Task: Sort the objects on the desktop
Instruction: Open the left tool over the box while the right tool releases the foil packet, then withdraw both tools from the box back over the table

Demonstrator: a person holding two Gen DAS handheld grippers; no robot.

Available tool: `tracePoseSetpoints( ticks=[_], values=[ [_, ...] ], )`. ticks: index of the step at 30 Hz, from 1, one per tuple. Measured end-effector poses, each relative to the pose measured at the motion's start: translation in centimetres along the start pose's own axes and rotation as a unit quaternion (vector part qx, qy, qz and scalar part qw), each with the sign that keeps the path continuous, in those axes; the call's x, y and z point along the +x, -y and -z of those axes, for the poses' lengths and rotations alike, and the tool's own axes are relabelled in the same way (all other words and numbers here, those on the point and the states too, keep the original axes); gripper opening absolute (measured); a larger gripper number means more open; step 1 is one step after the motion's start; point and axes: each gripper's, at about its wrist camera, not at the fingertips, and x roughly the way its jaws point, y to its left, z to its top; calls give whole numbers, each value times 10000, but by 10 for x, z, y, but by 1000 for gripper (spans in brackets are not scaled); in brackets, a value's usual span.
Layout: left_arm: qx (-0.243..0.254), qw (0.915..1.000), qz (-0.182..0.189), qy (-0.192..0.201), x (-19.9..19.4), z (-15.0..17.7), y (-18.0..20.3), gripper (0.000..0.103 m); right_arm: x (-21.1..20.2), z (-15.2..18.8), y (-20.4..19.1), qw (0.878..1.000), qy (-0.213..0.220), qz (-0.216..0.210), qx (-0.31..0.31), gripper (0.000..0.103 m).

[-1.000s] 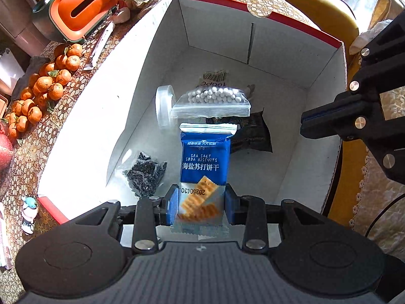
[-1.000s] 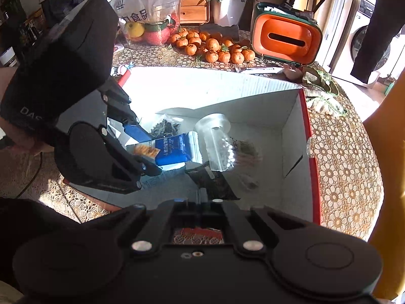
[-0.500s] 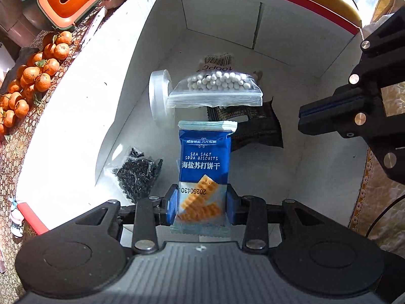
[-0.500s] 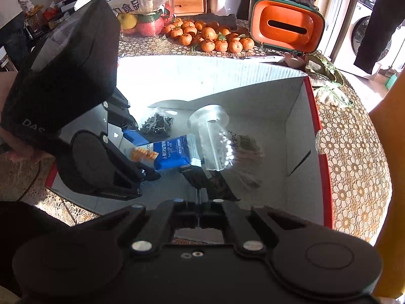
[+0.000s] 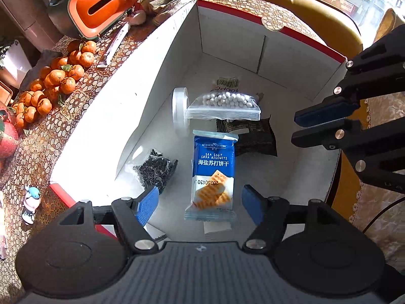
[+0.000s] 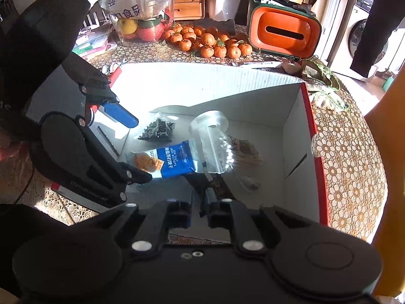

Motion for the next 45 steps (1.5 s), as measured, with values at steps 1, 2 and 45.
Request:
tracePoseSetpoints(
  ticks=[1, 2, 45],
  values=[
    [-12, 10000, -8, 22, -4, 3, 0, 72, -2, 0, -1, 10000, 16, -3, 4, 14],
    [-36, 10000, -22, 55, -8, 4, -1, 72, -4, -1, -1, 10000, 27, -2, 2, 14],
    [-2037, 9738, -370, 945, -153, 239, -54, 86, -41, -3, -118, 9989, 423, -37, -176, 73]
  ],
)
